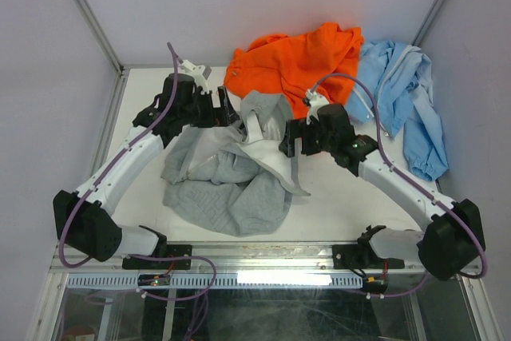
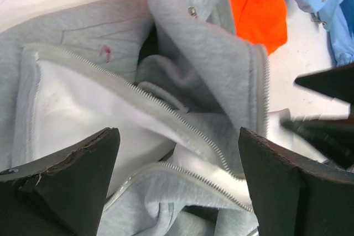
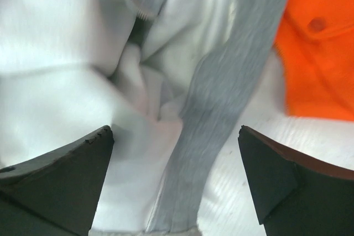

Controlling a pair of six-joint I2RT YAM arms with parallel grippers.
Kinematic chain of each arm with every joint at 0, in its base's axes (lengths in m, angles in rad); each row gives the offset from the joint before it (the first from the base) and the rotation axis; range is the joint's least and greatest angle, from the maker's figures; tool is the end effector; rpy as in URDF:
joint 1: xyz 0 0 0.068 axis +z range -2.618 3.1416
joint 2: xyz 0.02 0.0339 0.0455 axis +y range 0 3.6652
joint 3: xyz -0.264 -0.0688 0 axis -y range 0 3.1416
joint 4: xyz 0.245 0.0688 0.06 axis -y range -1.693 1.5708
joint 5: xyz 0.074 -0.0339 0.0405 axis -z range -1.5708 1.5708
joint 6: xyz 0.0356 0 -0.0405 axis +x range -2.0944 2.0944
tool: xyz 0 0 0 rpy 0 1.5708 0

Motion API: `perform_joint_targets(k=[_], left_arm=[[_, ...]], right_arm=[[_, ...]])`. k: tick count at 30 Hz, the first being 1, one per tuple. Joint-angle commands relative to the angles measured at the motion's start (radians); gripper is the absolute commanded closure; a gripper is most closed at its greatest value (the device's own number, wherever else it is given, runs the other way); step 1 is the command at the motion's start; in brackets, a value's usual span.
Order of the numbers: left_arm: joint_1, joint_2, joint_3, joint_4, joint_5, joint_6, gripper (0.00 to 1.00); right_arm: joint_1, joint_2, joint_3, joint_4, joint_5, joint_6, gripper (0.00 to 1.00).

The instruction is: Zip up the jacket

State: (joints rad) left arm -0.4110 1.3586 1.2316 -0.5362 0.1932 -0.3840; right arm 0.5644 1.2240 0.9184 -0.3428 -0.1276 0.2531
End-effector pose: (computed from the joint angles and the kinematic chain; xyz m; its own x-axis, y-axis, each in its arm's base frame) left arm 0.2731 -0.1265 0.3330 -0.7221 -0.0863 -0.6864 0.2807 0.8702 -0.4048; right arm 0.2249 0.1478 0.2793 -0.6483 -0.1165 -0.7524 -0.4689 0.8397 0.2740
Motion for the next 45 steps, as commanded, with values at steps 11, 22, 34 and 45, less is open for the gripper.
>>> perform_joint_targets(k=[11,22,34,45], left_arm=[[-0.084,0.317,0.094,0.100,0.136,-0.028,0.07],[-0.015,0.369,-0.139,0.247,0.053,-0.092,0.13],[0.074,0.090,-0.487,0.443,0.171,-0.259,0.15],[-0.047,-0.055,-0.528,0.485,0.208,-0.343,0.16]], right_arm=[[0.230,-0.085,-0.288,0.134,-0.081,0.147,0.01],[0.230,0.367,-0.159,0.242,0.140,0.165,0.63],[-0.083,0.593,0.342,0.107,0.259,-0.053,1.00],[-0.142,0.810,0.848,0.001,0.237,-0.285,0.75]])
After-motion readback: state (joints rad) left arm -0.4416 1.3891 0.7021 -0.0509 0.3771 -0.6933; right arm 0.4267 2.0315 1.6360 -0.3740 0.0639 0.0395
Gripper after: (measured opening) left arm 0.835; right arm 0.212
